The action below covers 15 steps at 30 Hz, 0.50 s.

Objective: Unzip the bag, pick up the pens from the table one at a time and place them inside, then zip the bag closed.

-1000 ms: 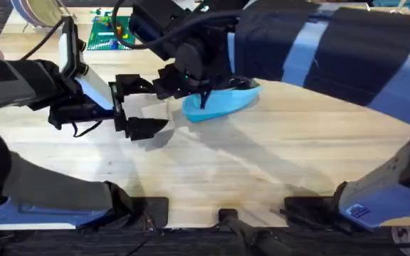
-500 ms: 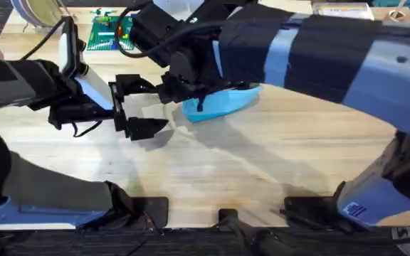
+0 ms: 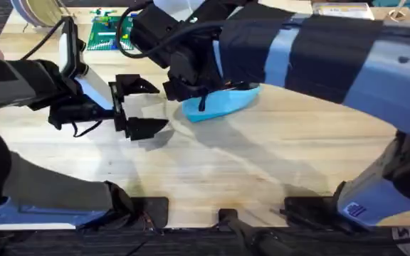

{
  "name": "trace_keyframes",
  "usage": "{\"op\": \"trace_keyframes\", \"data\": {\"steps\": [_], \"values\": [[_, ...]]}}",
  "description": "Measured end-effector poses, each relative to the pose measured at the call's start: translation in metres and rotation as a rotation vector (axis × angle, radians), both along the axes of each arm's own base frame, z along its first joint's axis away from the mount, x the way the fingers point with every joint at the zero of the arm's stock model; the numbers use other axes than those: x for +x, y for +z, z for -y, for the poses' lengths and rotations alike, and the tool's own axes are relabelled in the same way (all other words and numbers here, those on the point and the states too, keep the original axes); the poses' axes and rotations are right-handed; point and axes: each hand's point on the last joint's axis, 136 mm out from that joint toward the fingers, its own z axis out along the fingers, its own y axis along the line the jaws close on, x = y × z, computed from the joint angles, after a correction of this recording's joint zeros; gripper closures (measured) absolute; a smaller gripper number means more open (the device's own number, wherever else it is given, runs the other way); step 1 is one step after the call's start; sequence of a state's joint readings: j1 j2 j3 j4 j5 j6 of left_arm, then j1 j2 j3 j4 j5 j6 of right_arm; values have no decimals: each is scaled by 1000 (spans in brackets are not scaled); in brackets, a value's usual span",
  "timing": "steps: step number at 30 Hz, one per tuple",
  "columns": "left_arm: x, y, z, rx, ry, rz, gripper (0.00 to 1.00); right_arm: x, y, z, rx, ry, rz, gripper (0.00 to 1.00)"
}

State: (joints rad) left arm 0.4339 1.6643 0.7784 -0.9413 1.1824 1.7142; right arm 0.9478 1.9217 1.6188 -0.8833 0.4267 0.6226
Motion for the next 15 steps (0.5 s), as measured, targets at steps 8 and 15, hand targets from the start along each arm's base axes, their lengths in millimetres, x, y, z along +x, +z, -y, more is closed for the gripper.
{"op": "trace_keyframes", "data": {"steps": [8, 15], "values": [[0, 0, 0, 0, 0, 0, 7, -2, 0, -2, 0, 9, 0, 530], [0, 0, 0, 0, 0, 0, 6, -4, 0, -4, 1, 14, 0, 681]]}}
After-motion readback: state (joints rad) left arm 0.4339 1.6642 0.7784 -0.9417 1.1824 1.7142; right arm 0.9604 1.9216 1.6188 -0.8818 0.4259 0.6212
